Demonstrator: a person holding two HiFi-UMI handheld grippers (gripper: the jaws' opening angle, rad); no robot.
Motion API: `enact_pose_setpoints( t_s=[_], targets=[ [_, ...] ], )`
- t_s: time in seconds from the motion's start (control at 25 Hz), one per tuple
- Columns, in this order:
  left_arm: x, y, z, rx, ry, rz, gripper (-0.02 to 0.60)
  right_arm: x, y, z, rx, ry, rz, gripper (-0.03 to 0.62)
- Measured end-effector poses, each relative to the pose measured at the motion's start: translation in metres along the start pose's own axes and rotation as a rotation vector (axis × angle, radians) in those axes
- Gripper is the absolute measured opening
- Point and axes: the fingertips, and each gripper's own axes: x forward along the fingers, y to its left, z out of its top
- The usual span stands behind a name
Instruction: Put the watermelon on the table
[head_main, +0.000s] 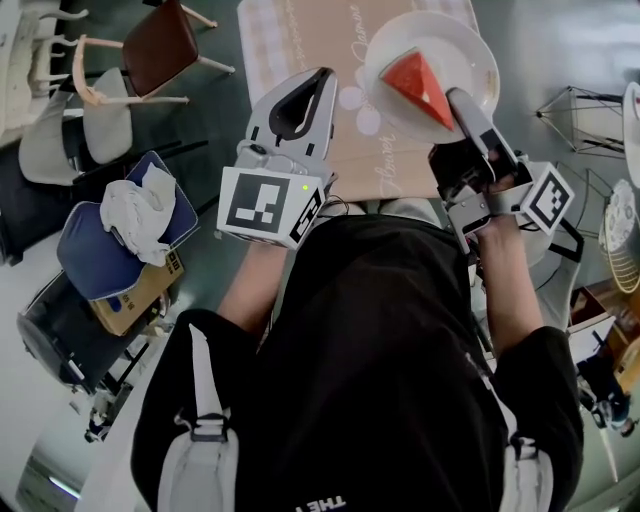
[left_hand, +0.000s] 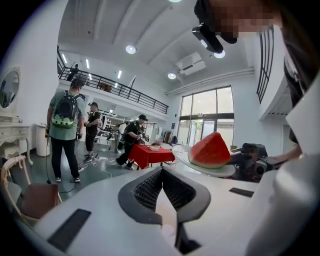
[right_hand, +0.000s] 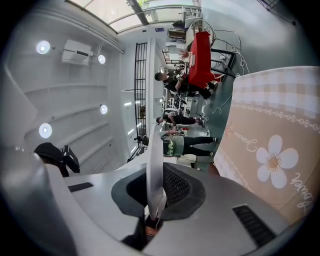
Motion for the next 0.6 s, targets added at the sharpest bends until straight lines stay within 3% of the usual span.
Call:
enact_pose_setpoints(
  t_s=[0.24, 0.6],
  targets=[
    [0.009, -0.004, -0.008, 0.001, 0.018, -0.028, 0.011, 0.003, -0.008, 0.007, -0.01, 0.004, -0.007, 0.023],
    [0.033, 0.018, -0.019, -0.022, 0.015, 0.005, 0.011, 0.026, -0.033, 0.019, 0.013, 0.054, -0.011, 0.023]
  ],
)
